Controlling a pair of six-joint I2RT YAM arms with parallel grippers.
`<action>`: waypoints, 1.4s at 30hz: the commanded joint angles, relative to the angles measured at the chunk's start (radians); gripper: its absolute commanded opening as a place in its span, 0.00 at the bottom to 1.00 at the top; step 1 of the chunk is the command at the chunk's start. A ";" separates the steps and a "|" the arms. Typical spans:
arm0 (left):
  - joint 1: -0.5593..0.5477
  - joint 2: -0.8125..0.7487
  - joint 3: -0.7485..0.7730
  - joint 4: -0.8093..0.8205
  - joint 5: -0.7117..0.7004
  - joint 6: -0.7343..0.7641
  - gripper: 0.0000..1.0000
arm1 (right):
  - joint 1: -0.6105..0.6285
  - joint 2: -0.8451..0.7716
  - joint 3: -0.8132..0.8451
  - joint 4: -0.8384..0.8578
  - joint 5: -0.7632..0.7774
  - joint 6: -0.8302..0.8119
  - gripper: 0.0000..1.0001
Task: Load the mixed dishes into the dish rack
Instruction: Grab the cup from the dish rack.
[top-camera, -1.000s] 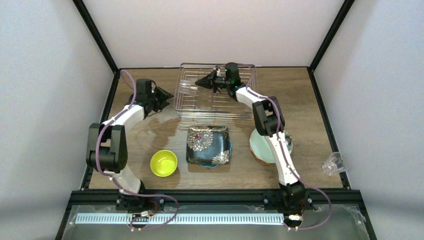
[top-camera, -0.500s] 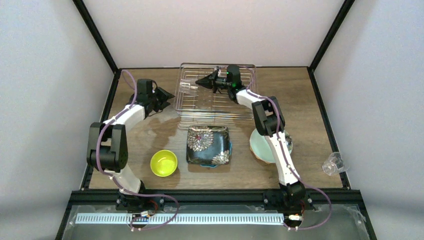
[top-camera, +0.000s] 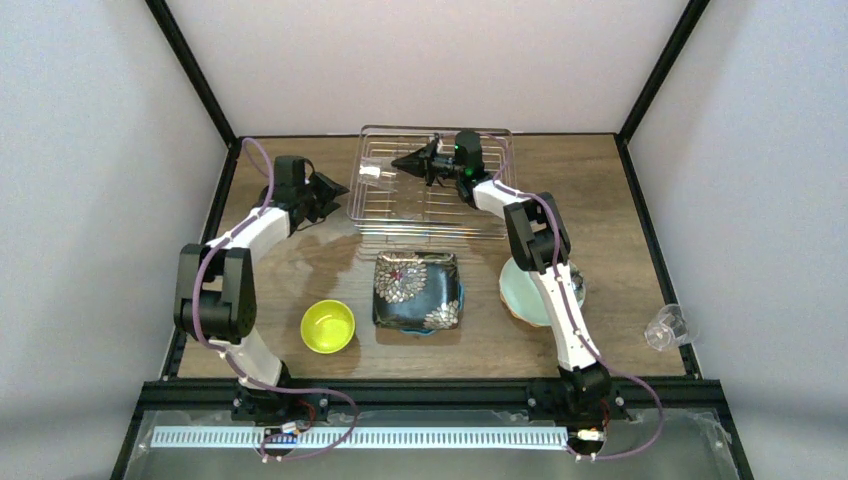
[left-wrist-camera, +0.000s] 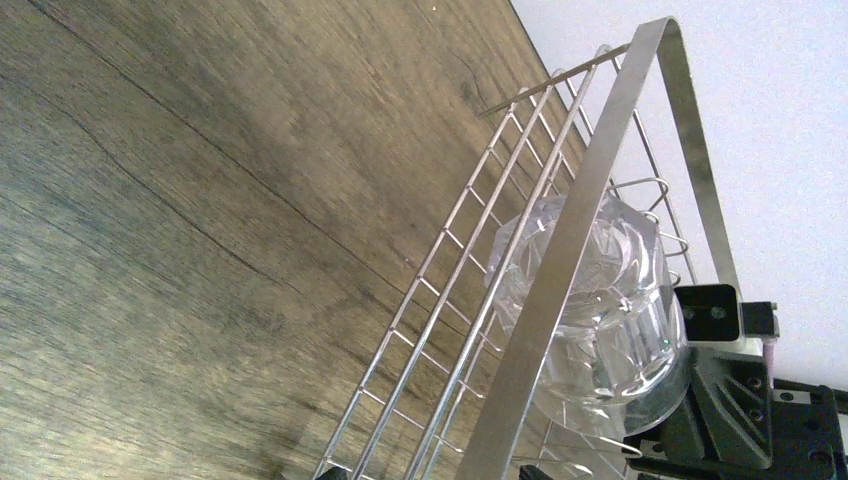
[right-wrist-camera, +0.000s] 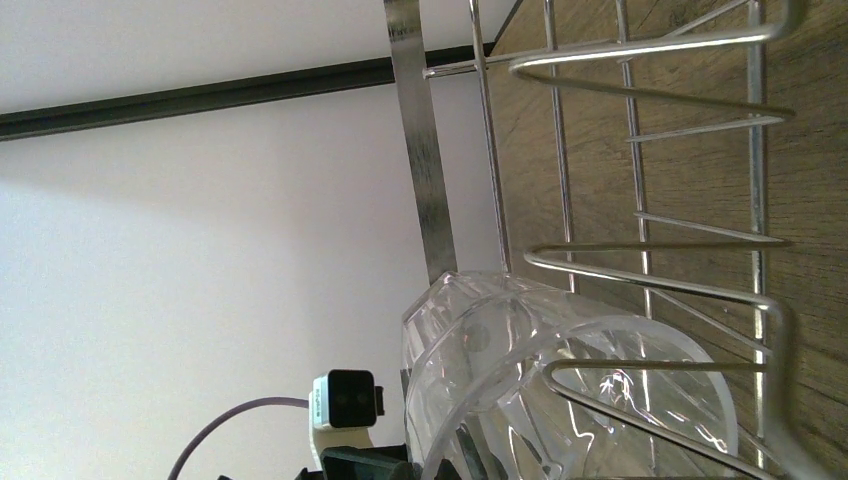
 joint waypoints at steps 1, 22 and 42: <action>-0.007 0.029 0.029 -0.011 -0.009 -0.003 1.00 | -0.010 -0.042 0.020 0.150 -0.024 0.052 0.01; -0.038 0.069 0.053 -0.005 -0.013 -0.011 1.00 | -0.012 -0.034 0.008 0.205 -0.029 0.098 0.01; -0.086 0.142 0.020 -0.017 -0.044 -0.015 1.00 | -0.009 -0.055 -0.014 0.222 -0.032 0.100 0.01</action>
